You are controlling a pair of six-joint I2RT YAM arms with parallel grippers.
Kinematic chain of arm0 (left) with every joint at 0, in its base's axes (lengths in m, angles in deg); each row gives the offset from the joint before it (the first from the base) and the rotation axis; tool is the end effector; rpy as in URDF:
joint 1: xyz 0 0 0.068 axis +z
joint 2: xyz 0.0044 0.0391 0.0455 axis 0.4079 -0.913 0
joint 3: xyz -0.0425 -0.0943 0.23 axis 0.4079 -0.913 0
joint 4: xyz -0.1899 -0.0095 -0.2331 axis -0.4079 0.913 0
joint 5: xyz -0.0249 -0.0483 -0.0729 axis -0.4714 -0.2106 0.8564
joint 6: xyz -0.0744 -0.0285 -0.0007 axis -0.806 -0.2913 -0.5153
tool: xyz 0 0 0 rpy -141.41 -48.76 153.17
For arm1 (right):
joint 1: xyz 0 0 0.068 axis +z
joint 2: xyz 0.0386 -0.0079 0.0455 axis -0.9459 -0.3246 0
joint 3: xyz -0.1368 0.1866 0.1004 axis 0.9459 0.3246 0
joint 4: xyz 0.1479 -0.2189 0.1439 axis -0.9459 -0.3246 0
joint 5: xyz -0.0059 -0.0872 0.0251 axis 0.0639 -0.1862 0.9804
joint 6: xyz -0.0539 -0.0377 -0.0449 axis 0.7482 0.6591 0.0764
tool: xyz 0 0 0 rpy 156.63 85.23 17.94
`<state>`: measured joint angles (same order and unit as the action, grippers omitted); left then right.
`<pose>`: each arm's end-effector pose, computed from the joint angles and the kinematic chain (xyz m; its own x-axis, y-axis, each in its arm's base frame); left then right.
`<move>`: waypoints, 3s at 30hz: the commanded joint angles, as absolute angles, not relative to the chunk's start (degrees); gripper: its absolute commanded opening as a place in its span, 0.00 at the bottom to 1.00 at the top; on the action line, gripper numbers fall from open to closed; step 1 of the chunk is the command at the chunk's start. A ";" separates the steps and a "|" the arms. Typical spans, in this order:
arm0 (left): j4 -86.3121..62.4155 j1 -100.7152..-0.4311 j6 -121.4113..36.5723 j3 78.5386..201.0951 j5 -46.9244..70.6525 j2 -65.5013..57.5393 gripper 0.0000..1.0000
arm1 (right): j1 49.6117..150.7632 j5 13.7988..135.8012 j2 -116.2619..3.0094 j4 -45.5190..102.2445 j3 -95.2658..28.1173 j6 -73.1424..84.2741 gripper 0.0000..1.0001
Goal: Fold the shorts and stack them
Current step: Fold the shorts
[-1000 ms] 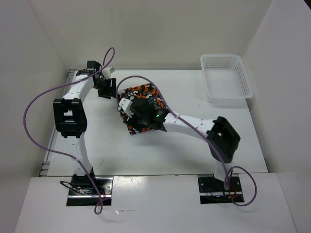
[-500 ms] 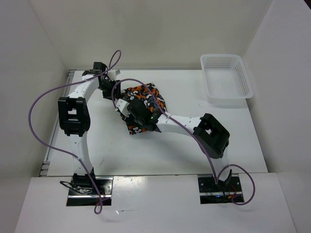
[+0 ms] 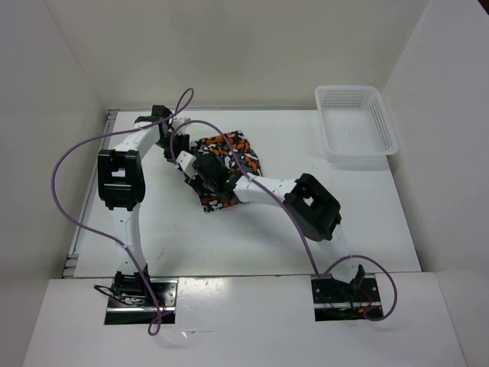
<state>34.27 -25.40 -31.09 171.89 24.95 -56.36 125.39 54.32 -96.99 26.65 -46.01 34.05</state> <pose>0.5071 -0.0367 0.1182 -0.9254 0.0173 -0.3787 0.1559 0.9280 -0.3384 0.3233 0.4245 0.1308 -0.0624 -0.7044 -0.7070 -0.7639 0.4896 -0.4204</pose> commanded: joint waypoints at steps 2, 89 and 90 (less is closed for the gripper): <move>33.66 -25.66 -30.84 171.01 26.45 -56.37 0.40 | 123.62 53.01 -100.00 30.98 -51.71 32.07 0.53; 35.42 -31.19 -30.84 169.60 32.79 -54.41 0.34 | 114.48 65.83 -79.51 24.04 -21.39 22.14 0.19; 34.38 -31.19 -30.84 169.60 31.48 -55.48 0.32 | 114.48 65.84 -79.52 24.04 -21.40 21.27 0.19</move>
